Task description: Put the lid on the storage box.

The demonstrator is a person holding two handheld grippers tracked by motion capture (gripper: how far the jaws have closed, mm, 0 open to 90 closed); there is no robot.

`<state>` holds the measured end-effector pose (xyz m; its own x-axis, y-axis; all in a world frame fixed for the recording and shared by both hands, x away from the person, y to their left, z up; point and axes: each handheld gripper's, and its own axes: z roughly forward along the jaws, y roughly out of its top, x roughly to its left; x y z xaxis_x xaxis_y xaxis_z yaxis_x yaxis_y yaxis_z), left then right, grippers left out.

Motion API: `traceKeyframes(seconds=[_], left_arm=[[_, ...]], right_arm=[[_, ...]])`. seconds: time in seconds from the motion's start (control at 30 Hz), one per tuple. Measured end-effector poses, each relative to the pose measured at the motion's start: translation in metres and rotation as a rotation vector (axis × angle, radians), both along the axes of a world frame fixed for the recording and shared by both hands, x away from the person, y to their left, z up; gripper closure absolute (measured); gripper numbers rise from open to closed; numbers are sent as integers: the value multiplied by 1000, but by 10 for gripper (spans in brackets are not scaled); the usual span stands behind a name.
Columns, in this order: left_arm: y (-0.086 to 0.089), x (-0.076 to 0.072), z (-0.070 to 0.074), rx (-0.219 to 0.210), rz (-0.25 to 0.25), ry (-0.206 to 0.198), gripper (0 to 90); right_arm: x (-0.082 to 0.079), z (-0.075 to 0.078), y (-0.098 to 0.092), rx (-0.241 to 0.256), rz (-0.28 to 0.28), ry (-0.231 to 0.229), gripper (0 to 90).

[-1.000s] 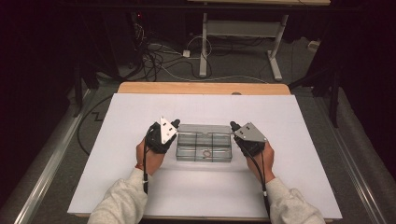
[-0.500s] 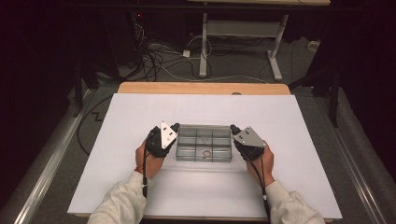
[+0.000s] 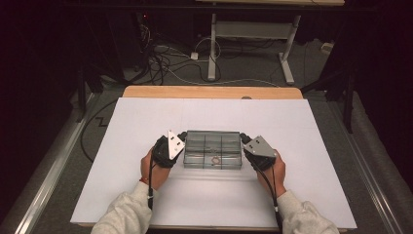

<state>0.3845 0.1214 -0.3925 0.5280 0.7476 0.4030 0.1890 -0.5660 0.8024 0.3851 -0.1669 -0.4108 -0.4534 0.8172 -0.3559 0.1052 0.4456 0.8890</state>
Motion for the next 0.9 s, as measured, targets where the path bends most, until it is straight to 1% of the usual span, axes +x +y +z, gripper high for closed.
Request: traceKeyframes(seconds=[0.07, 0.1, 0.13, 0.17, 0.3, 0.37, 0.4, 0.47, 0.5, 0.53, 0.63, 0.67, 0.83, 0.9], left_arm=[[0, 0, 0, -6, -4, 3, 875], [0, -1, -1, -3, -14, 3, 874], [-3, -2, -1, 18, -23, 0, 872], [-6, -4, -3, 36, -29, -8, 872], [-15, -7, -7, 80, -64, -8, 872], [-16, -7, -8, 81, -78, 0, 872], [-16, -7, -9, 81, -84, 11, 872], [-15, -7, -9, 79, -95, 24, 872], [-15, -7, -9, 75, -98, 28, 872], [-15, -7, -9, 70, -104, 34, 872], [-13, -7, -8, 74, -124, 52, 872], [-12, -8, -10, 66, -130, 59, 872], [-11, -10, -16, 74, -147, 91, 872], [-11, -11, -19, 60, -153, 86, 872]], right_arm=[[0, -1, 0, -1, 1, 2, 900], [0, -1, 0, 0, 3, 6, 900], [0, -2, 1, -3, 12, 12, 900], [-1, -3, 3, -18, 22, 10, 900], [-5, -7, 13, -60, 47, 5, 900], [-5, -7, 13, -58, 51, 9, 900], [-4, -7, 12, -56, 51, 10, 900], [-4, -7, 10, -40, 55, 25, 900], [-4, -7, 9, -40, 59, 31, 900], [-4, -7, 8, -38, 66, 36, 900], [-5, -6, 6, -19, 90, 65, 900], [-6, -6, 4, -18, 98, 74, 900], [-9, -10, 2, -19, 126, 116, 900], [-9, -12, 2, -26, 137, 133, 900]])
